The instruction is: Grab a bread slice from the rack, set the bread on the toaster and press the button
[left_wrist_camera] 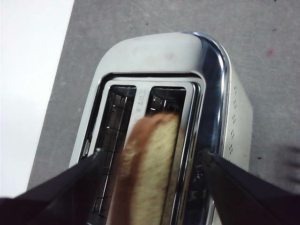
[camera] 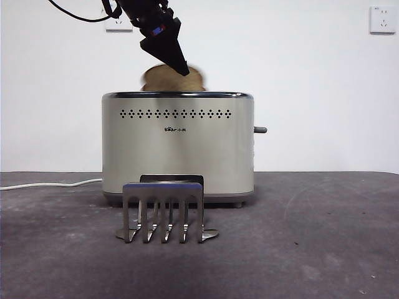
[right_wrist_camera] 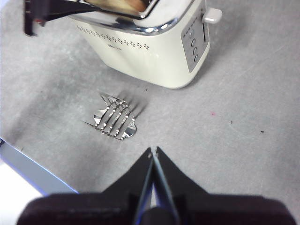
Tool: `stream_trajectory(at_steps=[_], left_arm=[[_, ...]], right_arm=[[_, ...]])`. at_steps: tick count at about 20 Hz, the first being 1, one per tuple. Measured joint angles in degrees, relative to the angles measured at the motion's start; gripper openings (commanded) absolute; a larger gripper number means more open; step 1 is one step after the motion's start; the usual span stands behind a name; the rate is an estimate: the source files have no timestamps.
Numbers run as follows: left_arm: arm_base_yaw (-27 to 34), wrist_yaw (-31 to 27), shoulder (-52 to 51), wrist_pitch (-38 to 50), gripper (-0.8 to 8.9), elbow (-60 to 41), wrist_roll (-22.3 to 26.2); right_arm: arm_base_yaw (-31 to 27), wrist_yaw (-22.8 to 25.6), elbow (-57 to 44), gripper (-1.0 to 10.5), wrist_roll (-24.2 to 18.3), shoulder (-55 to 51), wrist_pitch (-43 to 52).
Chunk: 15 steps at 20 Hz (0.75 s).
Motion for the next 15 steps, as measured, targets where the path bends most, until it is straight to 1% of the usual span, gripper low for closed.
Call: stream_trajectory(at_steps=[4, 6, 8, 10, 11, 12, 15], left_arm=[[0.0, -0.2, -1.4, 1.8, 3.60, 0.1, -2.9], [0.0, -0.2, -2.4, 1.2, 3.60, 2.1, -5.8], [0.0, -0.2, -4.2, 1.0, 3.60, 5.0, -10.4], [0.0, 0.0, -6.6, -0.7, 3.60, 8.0, -15.5], [0.0, 0.0, -8.0, -2.0, 3.59, 9.4, -18.6], [0.0, 0.3, -9.3, -3.4, 3.59, 10.7, -21.6], [0.0, 0.5, -13.9, -5.0, 3.59, 12.4, -29.8]], right_arm=[[0.0, 0.0, 0.0, -0.1, -0.2, 2.1, 3.0], [0.0, -0.1, 0.0, -0.1, -0.1, 3.5, 5.6], [0.0, -0.3, 0.0, -0.1, 0.4, 5.4, 9.9], [0.0, -3.3, 0.0, -0.1, 1.9, 7.8, 15.5], [0.0, -5.3, 0.0, -0.1, 3.4, 9.4, 19.1], [0.0, -6.0, 0.0, -0.1, 4.9, 10.9, 22.5], [0.0, -6.6, 0.0, -0.1, 9.4, 15.6, 31.2]])
